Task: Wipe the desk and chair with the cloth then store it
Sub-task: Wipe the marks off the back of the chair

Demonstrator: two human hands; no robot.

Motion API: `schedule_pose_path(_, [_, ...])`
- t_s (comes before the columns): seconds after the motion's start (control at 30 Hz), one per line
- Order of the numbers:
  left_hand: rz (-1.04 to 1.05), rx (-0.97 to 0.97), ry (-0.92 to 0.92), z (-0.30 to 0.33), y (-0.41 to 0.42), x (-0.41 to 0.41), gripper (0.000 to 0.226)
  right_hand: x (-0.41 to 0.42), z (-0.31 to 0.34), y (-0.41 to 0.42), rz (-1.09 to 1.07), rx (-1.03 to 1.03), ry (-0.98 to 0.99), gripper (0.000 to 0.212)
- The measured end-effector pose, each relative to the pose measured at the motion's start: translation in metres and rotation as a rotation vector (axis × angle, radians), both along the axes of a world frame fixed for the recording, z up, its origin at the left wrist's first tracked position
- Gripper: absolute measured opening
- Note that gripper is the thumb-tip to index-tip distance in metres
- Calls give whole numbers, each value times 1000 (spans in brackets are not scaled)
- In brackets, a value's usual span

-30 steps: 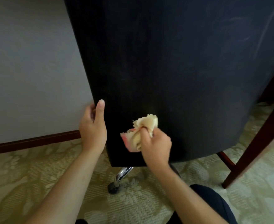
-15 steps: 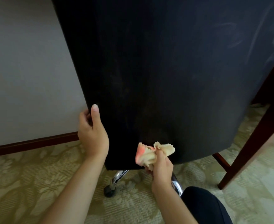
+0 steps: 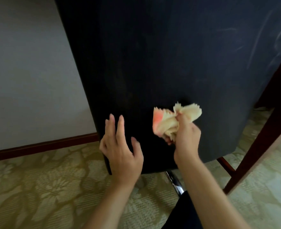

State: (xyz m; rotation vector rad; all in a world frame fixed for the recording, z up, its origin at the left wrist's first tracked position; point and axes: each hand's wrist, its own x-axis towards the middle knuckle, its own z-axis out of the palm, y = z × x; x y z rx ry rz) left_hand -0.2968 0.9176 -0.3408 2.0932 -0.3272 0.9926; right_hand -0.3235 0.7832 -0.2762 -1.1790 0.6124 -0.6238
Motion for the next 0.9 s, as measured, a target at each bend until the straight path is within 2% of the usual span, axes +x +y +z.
schedule_pose_path(0.13, [14,84,1,-4,6,3,74,-13,-86,10,-66,102,187,29])
schedule_pose_path(0.23, [24,114,66,5,0,-5,78,-20,-111,16,-52,-40,290,28])
schedule_pose_path(0.3, [-15,120,31,25,-10,-15,74,-17,-94,13,-80,-231,230,27])
schedule_pose_path(0.37, [-86,139,-54,55,-23,-21,68,-13,-55,12,-87,-430,75,28])
schedule_pose_path(0.5, [-192,139,-185,118,-35,-18,62,2,47,8,-158,-807,-192,24])
schedule_pose_path(0.67, [-197,106,-304,179,-24,3,58,13,157,-3,-298,-1134,-391,16])
schedule_pose_path(0.73, [-153,138,-341,192,-20,12,56,18,165,-5,-342,-1225,-451,10])
schedule_pose_path(0.8, [-135,170,-384,195,-18,17,55,22,145,-5,-347,-1327,-458,13])
schedule_pose_path(0.9, [-122,188,-452,197,-14,19,51,20,93,-2,-164,-1544,-361,22])
